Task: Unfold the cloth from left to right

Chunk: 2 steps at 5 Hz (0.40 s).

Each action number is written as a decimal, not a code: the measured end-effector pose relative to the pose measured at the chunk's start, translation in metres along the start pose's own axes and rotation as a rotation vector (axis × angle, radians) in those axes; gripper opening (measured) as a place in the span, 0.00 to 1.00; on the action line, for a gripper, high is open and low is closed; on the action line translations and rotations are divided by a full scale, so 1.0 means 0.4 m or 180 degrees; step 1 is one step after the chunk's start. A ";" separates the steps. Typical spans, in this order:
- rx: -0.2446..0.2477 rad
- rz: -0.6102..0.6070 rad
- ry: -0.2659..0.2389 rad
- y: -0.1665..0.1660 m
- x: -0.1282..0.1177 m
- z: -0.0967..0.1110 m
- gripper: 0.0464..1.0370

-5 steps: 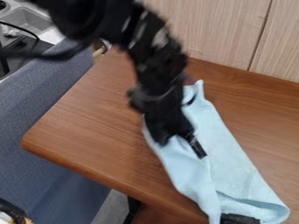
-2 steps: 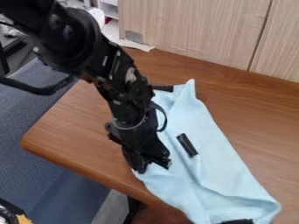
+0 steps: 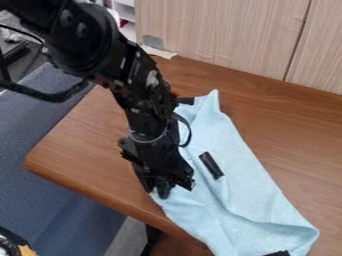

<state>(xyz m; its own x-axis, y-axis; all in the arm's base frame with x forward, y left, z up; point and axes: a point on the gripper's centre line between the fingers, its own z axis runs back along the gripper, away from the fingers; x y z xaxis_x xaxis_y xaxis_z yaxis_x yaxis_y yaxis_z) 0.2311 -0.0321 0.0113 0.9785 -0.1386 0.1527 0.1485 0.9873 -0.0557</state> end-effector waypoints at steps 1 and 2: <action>0.0005 0.0012 0.0033 -0.005 0.003 0.009 0.74; 0.0037 -0.0070 -0.0012 -0.013 0.020 0.037 0.96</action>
<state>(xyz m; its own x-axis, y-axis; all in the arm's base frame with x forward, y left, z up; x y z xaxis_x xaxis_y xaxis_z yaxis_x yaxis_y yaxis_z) 0.2361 -0.0374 0.0274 0.9745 -0.1600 0.1575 0.1683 0.9849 -0.0409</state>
